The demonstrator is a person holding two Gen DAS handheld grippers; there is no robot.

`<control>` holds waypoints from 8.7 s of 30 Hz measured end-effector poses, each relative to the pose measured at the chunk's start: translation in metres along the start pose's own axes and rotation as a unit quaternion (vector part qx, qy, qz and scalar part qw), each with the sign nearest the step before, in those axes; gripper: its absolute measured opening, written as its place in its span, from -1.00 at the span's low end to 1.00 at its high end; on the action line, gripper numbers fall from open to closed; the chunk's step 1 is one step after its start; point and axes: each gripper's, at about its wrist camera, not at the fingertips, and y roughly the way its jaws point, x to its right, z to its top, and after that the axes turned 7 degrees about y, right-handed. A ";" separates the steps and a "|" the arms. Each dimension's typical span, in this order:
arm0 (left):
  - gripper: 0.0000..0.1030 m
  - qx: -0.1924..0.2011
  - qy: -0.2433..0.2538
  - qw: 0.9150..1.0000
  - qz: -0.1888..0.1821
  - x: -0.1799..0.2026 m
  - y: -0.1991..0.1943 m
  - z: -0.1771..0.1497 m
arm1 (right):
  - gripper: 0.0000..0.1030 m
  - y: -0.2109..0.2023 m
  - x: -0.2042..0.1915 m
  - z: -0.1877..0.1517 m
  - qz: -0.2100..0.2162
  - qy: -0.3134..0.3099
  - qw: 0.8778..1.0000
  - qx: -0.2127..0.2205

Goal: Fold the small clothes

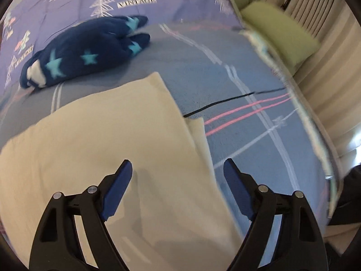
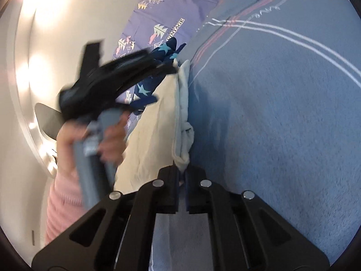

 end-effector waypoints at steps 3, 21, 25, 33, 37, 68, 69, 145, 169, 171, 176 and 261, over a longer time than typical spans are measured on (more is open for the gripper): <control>0.56 -0.042 0.045 0.996 0.071 0.021 0.026 0.012 | -0.94 -0.002 0.002 -0.002 0.006 -0.004 1.000 -0.006; -0.91 -0.014 0.059 0.996 0.059 0.062 0.000 0.024 | -0.95 -0.052 -0.001 -0.022 0.023 -0.031 0.999 0.019; -0.91 -0.017 0.076 0.996 0.037 0.085 0.009 0.005 | -0.95 -0.068 0.018 -0.036 -0.014 -0.004 1.000 0.013; -0.33 0.060 0.107 0.992 -0.004 0.085 -0.012 -0.010 | -0.74 -0.072 0.026 -0.042 -0.053 -0.005 0.999 -0.002; 0.06 0.133 0.077 0.988 -0.014 0.037 -0.069 -0.034 | -0.45 -0.097 0.015 -0.042 -0.104 -0.062 0.991 0.055; 0.62 0.245 -0.296 0.922 -0.055 -0.375 -0.151 -0.397 | 0.21 0.209 -0.224 -0.345 -0.199 -0.744 0.636 -0.052; 0.63 0.245 -0.285 0.923 -0.078 -0.377 -0.148 -0.389 | 0.21 0.216 -0.228 -0.351 -0.205 -0.753 0.624 -0.039; 0.87 0.228 -0.304 0.909 -0.171 -0.354 -0.116 -0.382 | 0.08 0.110 -0.193 -0.402 -0.139 -0.730 0.665 -0.075; 0.25 0.259 -0.308 0.894 -0.199 -0.358 -0.108 -0.390 | -0.05 0.093 -0.211 -0.407 -0.112 -0.755 0.639 0.097; 0.25 0.266 -0.318 0.884 -0.215 -0.362 -0.106 -0.393 | -0.06 0.087 -0.213 -0.406 -0.107 -0.755 0.635 0.121; 0.25 0.271 -0.321 0.880 -0.222 -0.364 -0.106 -0.396 | -0.20 0.098 -0.205 -0.407 -0.124 -0.760 0.635 0.061; -0.86 0.112 -0.109 0.982 -0.104 -0.046 -0.067 -0.062 | -0.92 -0.041 -0.048 -0.034 0.005 -0.162 0.986 0.046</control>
